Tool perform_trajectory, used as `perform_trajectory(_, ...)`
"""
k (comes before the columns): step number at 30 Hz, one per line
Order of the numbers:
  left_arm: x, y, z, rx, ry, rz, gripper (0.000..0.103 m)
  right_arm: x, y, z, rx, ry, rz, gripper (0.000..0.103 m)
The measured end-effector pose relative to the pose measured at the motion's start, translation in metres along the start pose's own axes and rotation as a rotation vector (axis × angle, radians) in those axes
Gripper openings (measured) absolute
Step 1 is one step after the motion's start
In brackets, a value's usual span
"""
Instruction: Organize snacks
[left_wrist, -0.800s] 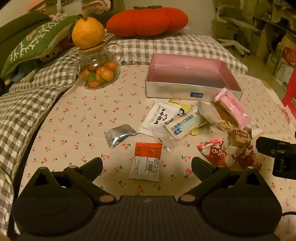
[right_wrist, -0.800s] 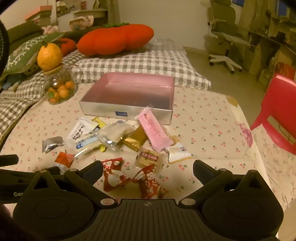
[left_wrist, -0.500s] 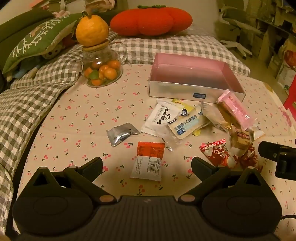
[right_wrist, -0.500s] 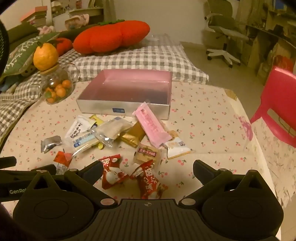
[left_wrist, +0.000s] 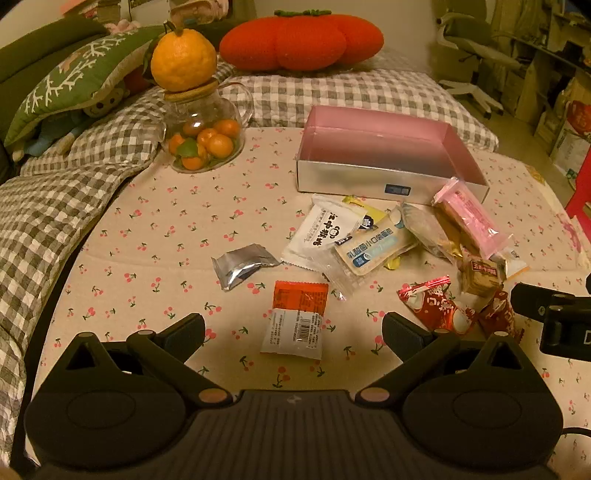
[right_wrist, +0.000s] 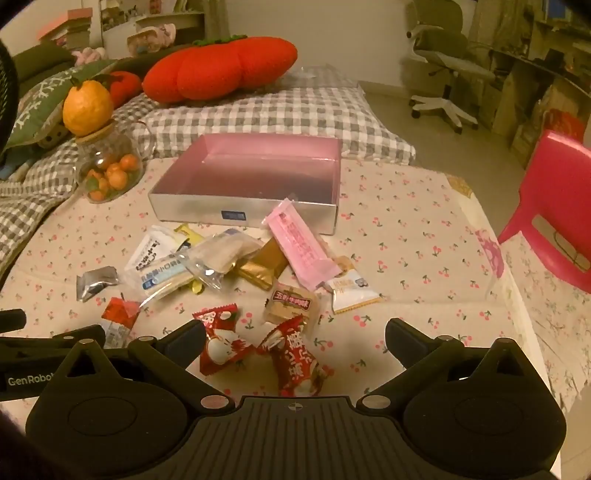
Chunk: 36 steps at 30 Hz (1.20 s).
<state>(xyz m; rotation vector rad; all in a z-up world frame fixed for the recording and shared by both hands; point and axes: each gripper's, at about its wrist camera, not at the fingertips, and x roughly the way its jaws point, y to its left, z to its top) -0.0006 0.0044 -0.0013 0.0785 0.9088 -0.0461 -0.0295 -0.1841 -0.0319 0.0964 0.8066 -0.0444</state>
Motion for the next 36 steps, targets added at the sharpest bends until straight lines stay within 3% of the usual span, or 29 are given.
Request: perform_trajectory(36, 0.0003, 0.0001, -0.001, -0.006, 0.008, -0.01, 0.102, 0.0011, 0.0008, -0.0007, 0.001, 0.004, 0.0, 0.103)
